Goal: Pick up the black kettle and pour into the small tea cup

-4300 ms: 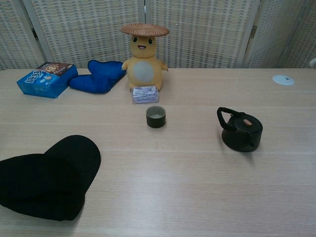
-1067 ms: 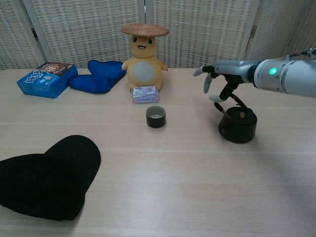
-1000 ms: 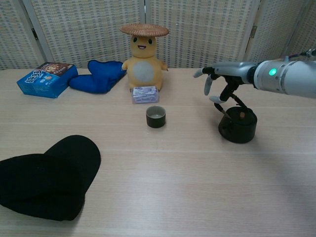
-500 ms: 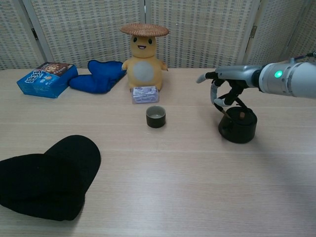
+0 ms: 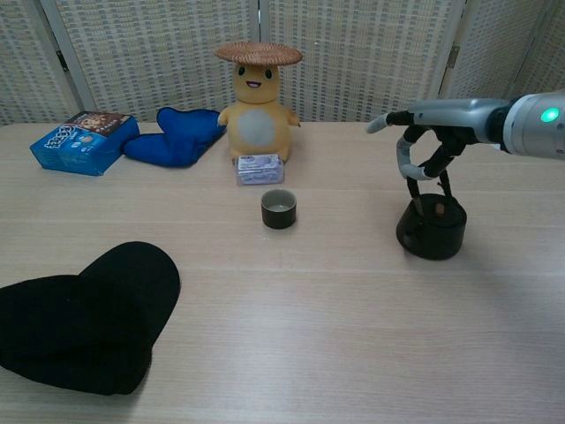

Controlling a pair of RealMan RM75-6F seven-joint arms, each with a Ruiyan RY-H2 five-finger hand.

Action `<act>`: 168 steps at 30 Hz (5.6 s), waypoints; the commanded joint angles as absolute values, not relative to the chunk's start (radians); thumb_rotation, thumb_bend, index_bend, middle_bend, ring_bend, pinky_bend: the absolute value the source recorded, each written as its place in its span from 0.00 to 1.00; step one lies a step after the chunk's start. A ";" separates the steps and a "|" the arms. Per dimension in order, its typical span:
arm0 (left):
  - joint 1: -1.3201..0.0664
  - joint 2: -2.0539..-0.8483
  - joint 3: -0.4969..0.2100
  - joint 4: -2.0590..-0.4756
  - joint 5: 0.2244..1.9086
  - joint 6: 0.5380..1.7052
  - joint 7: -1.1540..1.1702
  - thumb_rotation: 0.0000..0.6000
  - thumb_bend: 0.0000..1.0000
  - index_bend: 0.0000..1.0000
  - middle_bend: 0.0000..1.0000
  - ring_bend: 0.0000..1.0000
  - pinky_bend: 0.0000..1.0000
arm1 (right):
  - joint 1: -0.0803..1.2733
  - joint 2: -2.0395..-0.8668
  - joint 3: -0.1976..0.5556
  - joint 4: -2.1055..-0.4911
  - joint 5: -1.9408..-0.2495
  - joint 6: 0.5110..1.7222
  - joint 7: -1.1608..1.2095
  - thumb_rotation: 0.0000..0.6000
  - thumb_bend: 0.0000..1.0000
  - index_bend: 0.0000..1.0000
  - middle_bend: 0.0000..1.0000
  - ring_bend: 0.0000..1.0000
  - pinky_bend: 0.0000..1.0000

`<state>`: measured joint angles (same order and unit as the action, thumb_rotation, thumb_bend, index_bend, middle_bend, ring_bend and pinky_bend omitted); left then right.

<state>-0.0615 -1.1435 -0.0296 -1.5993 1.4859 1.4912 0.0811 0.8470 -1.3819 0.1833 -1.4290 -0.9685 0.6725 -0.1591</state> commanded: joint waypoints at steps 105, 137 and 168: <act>-0.041 -1.137 -0.015 -1.616 1.515 1.520 0.057 1.00 0.18 0.07 0.00 0.05 0.00 | 0.627 -1.331 0.076 -1.462 -1.311 0.944 -0.211 1.00 0.00 0.28 0.27 0.17 0.00; -0.035 -1.139 -0.010 -1.601 1.520 1.518 -0.017 0.98 0.11 0.09 0.00 0.05 0.00 | 0.658 -1.435 0.096 -1.385 -1.280 0.905 -0.244 0.45 0.00 0.42 0.41 0.33 0.00; -0.028 -1.140 -0.011 -1.598 1.512 1.521 -0.013 0.99 0.11 0.09 0.00 0.05 0.00 | 0.689 -1.468 0.078 -1.338 -1.262 0.841 -0.275 0.45 0.00 0.44 0.50 0.36 0.00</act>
<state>-0.0282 -1.1394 -0.0114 -1.5982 1.5121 1.5205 -0.0133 0.6892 -1.4679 0.0776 -1.3378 -1.2619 0.8408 -0.2755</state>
